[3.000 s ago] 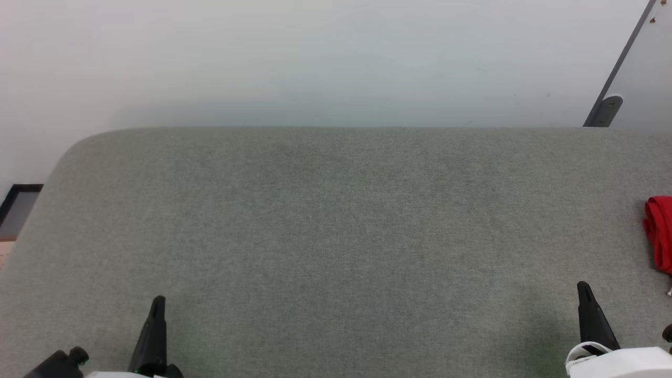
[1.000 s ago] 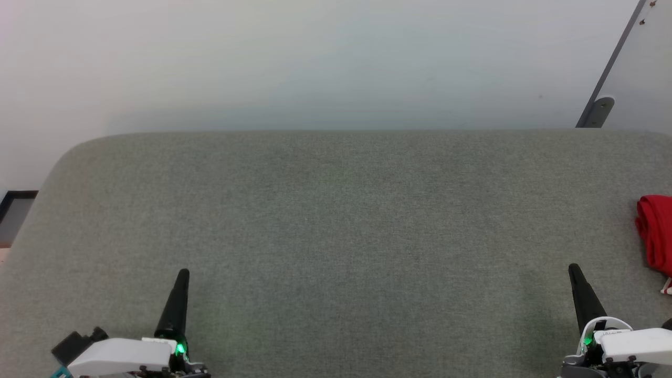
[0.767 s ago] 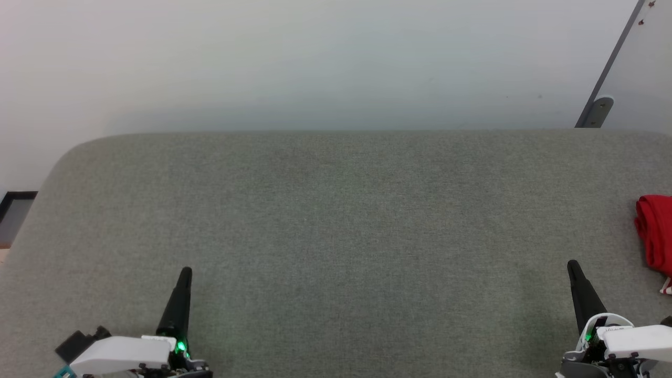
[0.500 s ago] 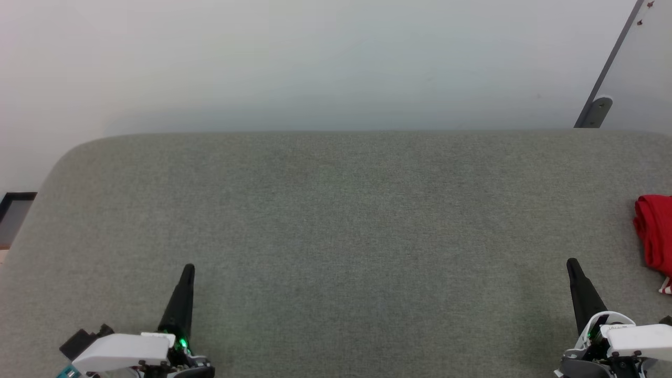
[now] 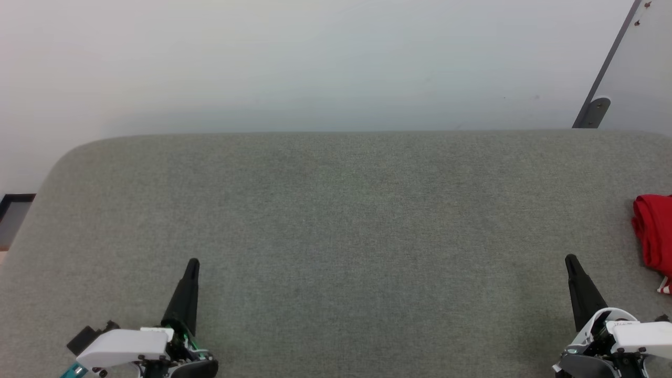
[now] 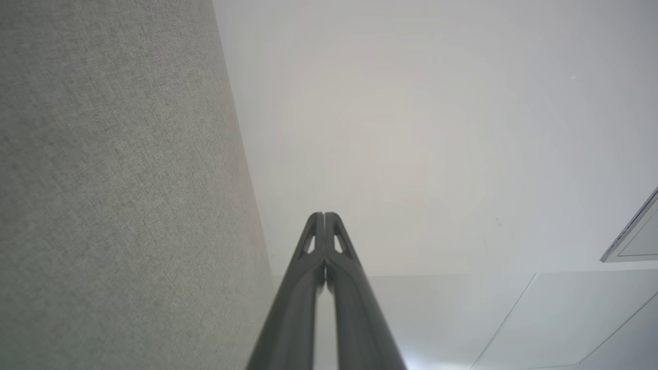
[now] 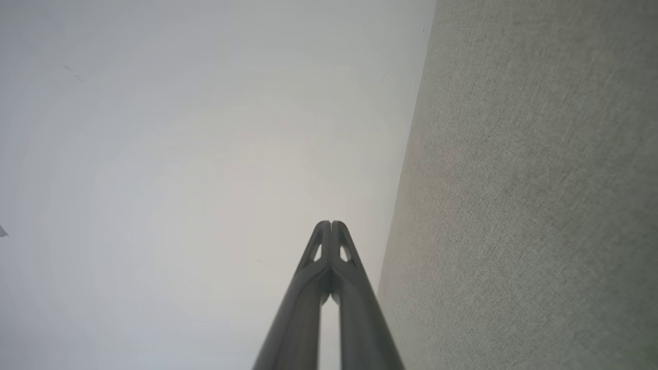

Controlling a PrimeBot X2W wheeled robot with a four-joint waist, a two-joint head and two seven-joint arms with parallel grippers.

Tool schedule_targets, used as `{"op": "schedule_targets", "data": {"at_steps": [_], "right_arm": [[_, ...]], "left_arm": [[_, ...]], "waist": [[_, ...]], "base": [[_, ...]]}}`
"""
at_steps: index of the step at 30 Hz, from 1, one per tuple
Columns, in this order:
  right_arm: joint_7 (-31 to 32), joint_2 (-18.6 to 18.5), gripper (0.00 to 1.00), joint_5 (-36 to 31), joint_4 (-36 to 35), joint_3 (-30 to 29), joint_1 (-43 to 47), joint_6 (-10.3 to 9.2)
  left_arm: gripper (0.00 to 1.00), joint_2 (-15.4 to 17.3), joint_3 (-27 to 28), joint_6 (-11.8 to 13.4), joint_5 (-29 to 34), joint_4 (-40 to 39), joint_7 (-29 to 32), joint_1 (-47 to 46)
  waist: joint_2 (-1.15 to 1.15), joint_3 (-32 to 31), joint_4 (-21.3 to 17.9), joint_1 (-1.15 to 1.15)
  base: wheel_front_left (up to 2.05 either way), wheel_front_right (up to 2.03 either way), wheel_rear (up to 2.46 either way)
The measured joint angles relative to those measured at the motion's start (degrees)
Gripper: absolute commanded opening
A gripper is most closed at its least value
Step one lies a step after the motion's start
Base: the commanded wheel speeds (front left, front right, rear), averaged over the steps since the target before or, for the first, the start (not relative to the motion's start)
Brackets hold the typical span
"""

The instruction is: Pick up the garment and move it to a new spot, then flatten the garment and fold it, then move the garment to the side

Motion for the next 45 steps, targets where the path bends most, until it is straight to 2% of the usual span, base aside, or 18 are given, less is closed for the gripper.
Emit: {"op": "schedule_targets", "data": {"at_steps": [45], "right_arm": [[0.01, -0.01, 0.00, -0.01, 0.00, -0.01, -0.19, 0.00]], "left_arm": [[0.00, -0.27, 0.43, 0.00, 0.16, 0.03, 0.24, -0.01]], "waist": [[0.00, 0.00, 0.00, 0.00]], "base": [[0.00, 0.00, 0.00]]}}
